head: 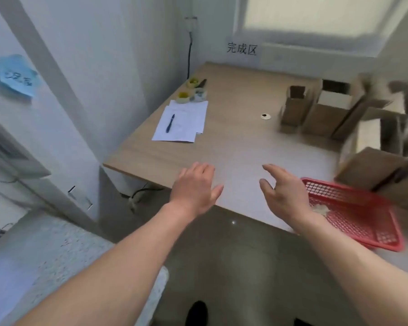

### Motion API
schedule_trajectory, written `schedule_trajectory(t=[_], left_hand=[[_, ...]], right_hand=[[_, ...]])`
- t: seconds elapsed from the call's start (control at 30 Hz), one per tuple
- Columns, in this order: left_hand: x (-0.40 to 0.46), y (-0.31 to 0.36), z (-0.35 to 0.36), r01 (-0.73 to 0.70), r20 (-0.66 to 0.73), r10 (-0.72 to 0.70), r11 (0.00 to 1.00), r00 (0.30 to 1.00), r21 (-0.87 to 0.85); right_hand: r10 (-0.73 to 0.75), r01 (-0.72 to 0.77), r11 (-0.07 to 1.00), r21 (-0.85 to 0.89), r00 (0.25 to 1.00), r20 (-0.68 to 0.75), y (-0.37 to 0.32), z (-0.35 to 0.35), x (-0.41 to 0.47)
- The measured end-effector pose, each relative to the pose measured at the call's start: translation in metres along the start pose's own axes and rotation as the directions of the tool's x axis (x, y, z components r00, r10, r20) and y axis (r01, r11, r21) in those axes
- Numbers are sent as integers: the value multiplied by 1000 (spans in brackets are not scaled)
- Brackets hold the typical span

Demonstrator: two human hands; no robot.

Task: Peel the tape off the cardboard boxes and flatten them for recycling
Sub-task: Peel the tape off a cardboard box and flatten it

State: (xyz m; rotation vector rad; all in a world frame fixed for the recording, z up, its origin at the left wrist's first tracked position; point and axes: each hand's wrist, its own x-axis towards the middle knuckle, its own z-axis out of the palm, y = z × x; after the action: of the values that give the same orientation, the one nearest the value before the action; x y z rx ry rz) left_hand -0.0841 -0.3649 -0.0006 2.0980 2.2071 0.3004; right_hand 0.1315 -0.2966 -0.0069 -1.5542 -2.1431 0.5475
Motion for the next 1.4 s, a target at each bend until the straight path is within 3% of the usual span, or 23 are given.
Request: schedule_trajectory(t=[0.37,0.53,0.77,0.87,1.03,1.2,1.3,1.4], left_hand=[[162,100,42,-338,-6,339,937,941,-82],[231,167,57,-423,7,424,904,906,-58],[303,250,84,-432,84,437,899,896,-69],[321,263,93,-416,100,422,906,901,-74],[343,251,103,-356,157,365,931,918,-80],[361,207,107,-219,153,234,970,960,-108],[368,168,109,-107,182,120,991,976,-78],[373,129,110,-13,196,39,991,980,-134]], right_hand=[[291,-321,944,-74,918,-267,114,-75,49],[338,-419,899,-129,850,-404,174,-115,89],[422,-481,795,-370,876,-232,256,-135,147],[415,-477,782,-402,879,-235,271,-133,164],[364,-429,852,-299,897,-249,272,-127,189],[236,-230,972,54,942,-240,248,-107,208],[257,-171,938,301,928,-271,233,-95,217],[317,-171,843,510,924,-213,215,-86,230]])
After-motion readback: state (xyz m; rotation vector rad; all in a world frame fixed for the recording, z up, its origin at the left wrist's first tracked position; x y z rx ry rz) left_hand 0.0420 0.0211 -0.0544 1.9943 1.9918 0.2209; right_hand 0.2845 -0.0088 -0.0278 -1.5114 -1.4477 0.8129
